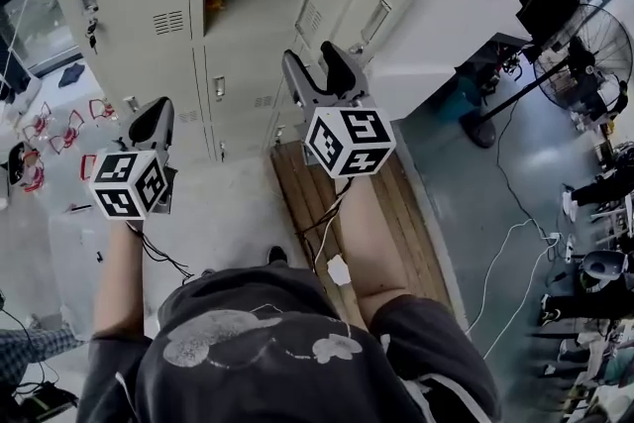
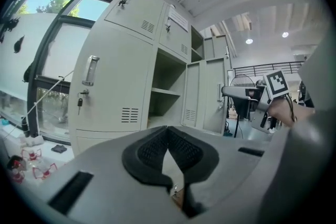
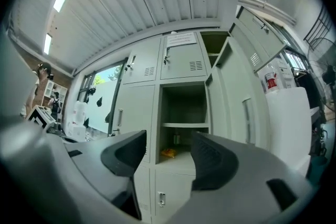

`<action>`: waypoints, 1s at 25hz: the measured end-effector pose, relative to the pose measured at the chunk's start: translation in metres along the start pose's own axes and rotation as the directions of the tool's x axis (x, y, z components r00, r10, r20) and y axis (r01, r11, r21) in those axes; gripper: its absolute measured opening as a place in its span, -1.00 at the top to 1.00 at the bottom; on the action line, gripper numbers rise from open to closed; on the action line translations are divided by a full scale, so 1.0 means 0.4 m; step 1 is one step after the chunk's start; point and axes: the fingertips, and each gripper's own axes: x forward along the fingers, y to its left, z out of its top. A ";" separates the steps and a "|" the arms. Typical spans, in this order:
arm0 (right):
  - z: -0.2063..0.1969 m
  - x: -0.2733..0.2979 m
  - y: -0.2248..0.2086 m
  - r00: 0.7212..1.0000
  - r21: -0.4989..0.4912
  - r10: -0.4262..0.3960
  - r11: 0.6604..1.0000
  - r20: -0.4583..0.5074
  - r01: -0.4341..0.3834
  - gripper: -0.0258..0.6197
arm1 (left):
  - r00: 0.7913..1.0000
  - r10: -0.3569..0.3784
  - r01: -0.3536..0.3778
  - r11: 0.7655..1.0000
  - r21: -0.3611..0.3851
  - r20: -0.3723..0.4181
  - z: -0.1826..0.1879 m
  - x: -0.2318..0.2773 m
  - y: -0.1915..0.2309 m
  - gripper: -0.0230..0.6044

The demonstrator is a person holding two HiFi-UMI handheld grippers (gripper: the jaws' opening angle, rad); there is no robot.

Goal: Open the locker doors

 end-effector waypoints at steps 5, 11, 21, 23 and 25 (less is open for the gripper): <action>-0.022 0.078 0.170 0.997 0.010 0.070 0.998 -0.019 -0.070 0.06 | 0.999 0.038 -0.038 0.999 -0.006 0.017 0.014 -0.091 0.127 0.90; -0.042 0.157 0.371 0.987 0.036 0.157 0.987 -0.035 -0.156 0.06 | 0.996 0.078 -0.078 0.997 -0.024 0.033 0.020 -0.214 0.245 0.90; -0.079 0.285 0.625 0.952 0.038 0.298 0.954 -0.073 -0.296 0.06 | 0.984 0.171 -0.168 0.984 -0.054 0.053 0.002 -0.341 0.400 0.90; -0.090 0.318 0.665 0.943 0.043 0.322 0.947 -0.079 -0.320 0.06 | 0.981 0.188 -0.185 0.981 -0.064 0.051 -0.002 -0.350 0.428 0.90; -0.097 0.357 0.701 0.937 0.054 0.340 0.940 -0.076 -0.337 0.06 | 0.979 0.200 -0.197 0.978 -0.063 0.050 -0.001 -0.354 0.455 0.90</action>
